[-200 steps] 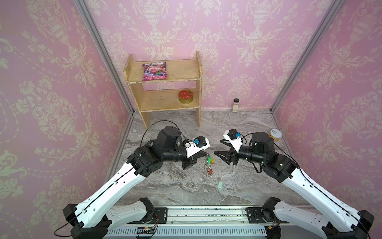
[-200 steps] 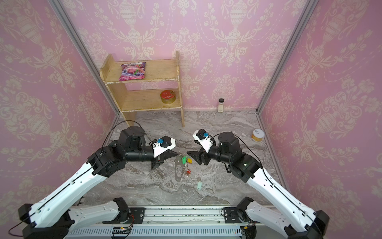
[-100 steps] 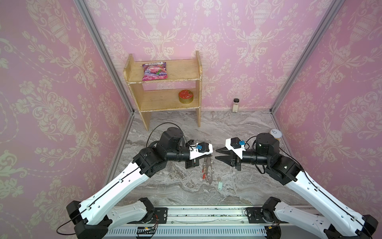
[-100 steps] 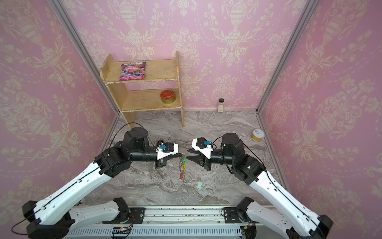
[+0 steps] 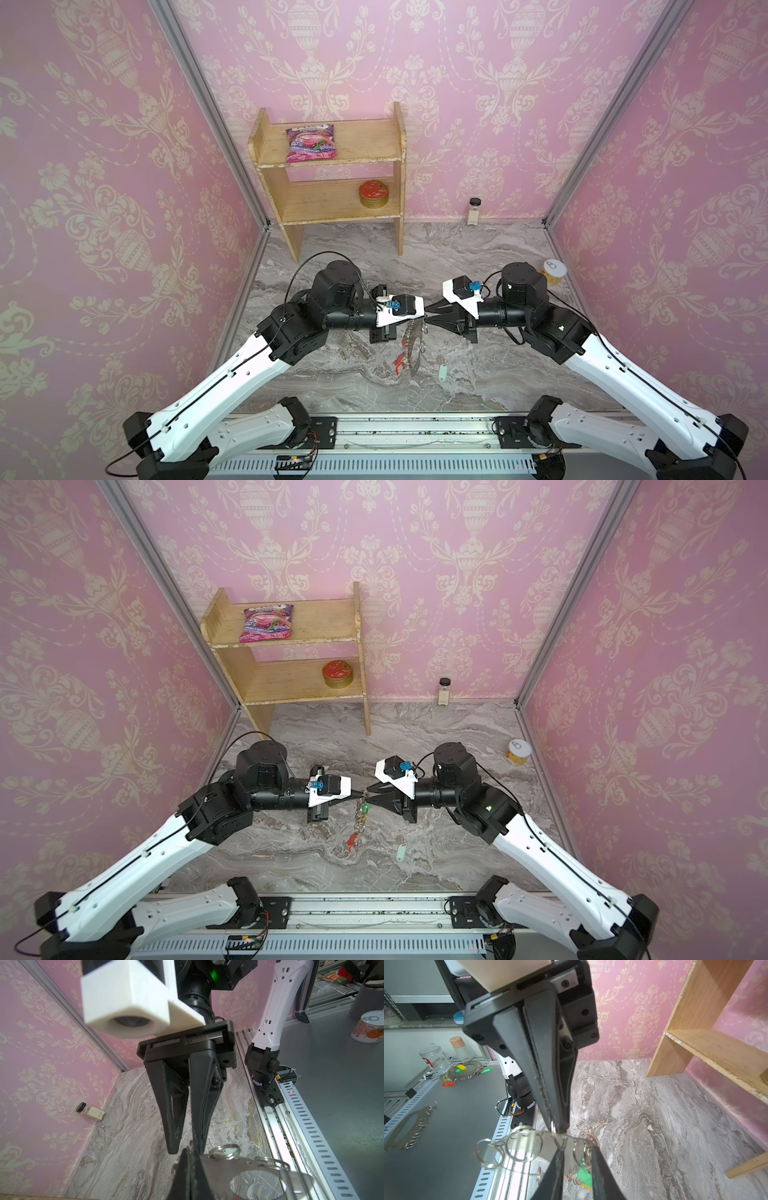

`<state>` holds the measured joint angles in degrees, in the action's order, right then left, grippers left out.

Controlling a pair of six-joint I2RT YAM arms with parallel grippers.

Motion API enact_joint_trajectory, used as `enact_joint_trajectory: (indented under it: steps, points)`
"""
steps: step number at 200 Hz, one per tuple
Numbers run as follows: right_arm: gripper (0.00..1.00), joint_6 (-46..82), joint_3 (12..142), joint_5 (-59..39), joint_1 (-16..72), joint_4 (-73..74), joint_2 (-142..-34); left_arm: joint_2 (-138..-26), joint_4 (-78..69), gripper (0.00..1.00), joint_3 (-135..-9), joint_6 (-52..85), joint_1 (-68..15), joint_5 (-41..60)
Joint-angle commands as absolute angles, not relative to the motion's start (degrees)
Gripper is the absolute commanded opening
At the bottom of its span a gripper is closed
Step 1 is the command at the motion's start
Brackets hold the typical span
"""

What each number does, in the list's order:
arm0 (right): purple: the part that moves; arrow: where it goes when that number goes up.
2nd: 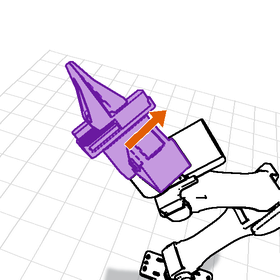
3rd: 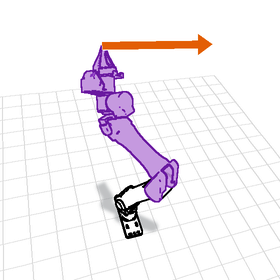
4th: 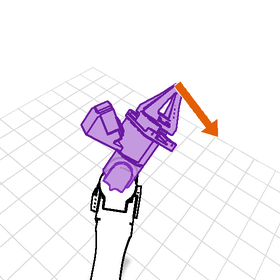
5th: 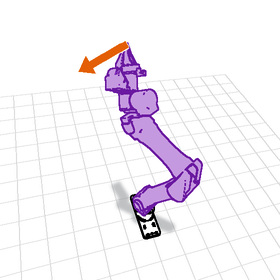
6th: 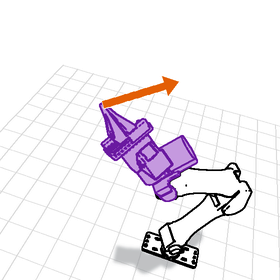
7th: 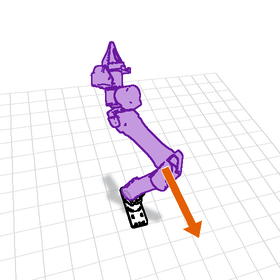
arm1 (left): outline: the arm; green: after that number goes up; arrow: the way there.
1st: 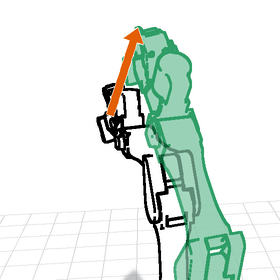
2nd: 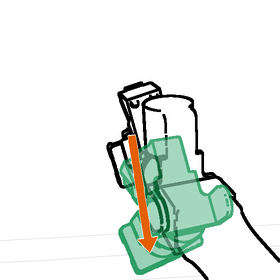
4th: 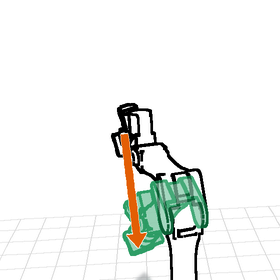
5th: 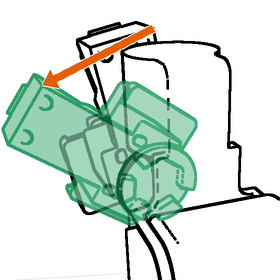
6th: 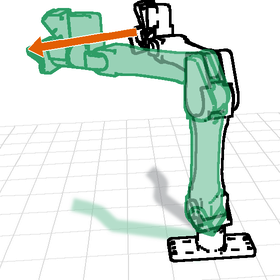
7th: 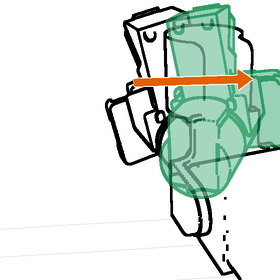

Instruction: Put the keys on the keyring

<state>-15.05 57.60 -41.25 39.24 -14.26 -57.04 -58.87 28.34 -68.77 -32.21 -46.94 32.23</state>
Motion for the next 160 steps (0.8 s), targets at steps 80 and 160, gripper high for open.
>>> enact_joint_trajectory:
  steps: [80,160]
  points:
    - [0.11,-15.70,61.13,-42.56,41.12,-16.17,-58.23,-57.74,27.14,0.00,-68.75,-34.37,-48.86,30.15]
    - [0.00,-15.13,59.95,-41.50,41.21,-13.93,-57.25,-57.83,26.80,0.00,-68.89,-33.40,-49.39,29.45]
